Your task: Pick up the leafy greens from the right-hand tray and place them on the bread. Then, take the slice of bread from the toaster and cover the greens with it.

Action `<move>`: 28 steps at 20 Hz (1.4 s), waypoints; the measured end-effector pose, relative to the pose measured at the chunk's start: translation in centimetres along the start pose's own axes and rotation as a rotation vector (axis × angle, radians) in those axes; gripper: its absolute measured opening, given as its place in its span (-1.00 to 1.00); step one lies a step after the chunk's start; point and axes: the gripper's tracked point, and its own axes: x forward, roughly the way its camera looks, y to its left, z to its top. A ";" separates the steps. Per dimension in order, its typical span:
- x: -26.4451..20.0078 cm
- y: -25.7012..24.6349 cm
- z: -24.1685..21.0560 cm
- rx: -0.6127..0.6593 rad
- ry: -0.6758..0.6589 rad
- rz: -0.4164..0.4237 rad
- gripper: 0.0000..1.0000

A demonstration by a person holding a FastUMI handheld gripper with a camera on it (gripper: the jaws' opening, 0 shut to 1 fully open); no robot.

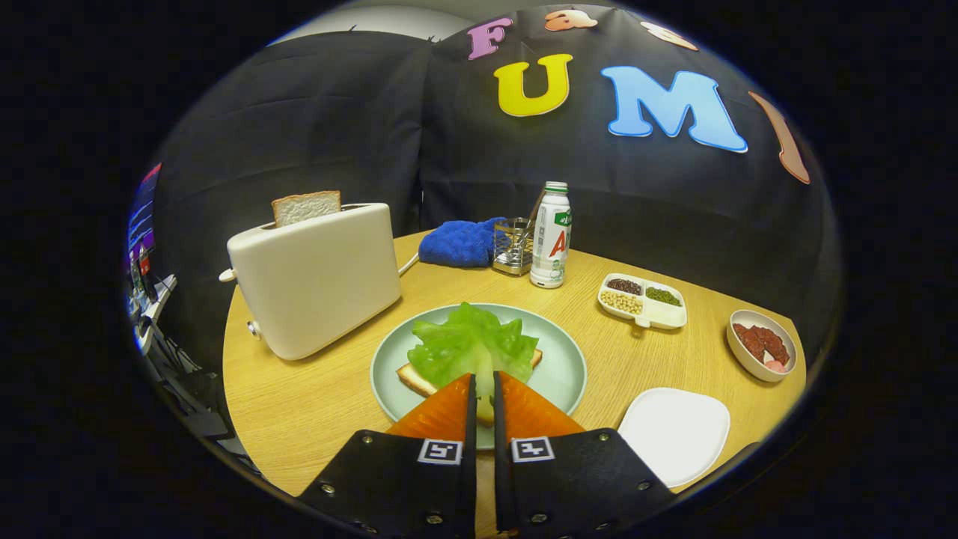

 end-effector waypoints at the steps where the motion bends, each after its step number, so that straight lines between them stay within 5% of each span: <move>1: 0.0 -0.2 -0.1 -0.010 0.008 -0.008 -0.75; 3: -0.2 -0.3 -0.2 -0.016 0.001 -0.021 -0.54; 6: -1.4 0.0 1.5 0.007 -0.127 -0.028 0.84; 16: -5.1 3.9 7.3 0.098 -0.364 -0.086 0.83; 27: -3.3 9.7 10.6 0.176 -0.360 -0.144 0.83; 28: -3.2 9.9 11.0 0.177 -0.358 -0.169 0.61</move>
